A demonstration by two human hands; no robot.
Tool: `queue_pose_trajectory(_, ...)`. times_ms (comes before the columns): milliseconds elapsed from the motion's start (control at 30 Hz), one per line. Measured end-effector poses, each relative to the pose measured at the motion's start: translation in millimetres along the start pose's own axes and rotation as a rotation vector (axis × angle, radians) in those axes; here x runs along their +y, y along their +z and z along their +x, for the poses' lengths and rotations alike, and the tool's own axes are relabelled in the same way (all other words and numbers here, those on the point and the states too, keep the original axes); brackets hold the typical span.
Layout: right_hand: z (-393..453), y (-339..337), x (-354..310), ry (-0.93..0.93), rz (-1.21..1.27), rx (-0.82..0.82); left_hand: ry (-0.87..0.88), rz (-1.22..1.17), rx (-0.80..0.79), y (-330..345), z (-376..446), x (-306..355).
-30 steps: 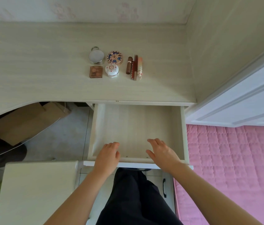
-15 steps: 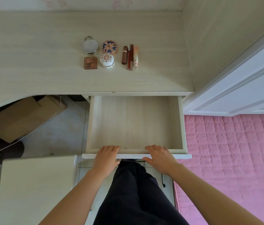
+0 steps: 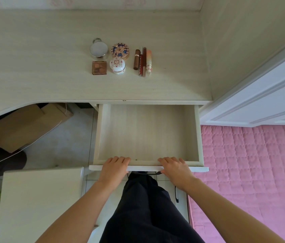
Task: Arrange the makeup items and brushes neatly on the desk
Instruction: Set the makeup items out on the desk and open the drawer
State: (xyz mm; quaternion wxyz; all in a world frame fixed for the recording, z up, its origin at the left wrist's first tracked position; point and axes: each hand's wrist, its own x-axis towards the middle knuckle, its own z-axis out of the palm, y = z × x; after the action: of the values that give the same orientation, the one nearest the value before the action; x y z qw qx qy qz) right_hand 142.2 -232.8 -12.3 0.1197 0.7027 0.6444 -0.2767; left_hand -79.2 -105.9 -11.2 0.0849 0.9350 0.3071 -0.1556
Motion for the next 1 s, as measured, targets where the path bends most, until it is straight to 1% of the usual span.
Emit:
queue_pose_trajectory(133, 8, -8, 6, 0.000, -0.004, 0.017, -0.011, -0.038, -0.071, -5, 10, -4)
queue_pose_trajectory(300, 26, -23, 16, 0.003, -0.023, 0.034, -0.035, -0.058, -0.100, -12, 31, -13)
queue_pose_trajectory(800, 90, -69, 44, 0.086, -0.012, 0.064, -0.012, -0.084, -0.045, -26, 111, -52)
queue_pose_trajectory(900, 97, -73, 46, 0.098, -0.009, 0.079, -0.039, -0.115, -0.019, -30, 120, -53)
queue_pose_trajectory(1000, 104, -76, 46, 0.116, 0.004, 0.078, -0.124, -0.207, 0.015, -35, 125, -51)
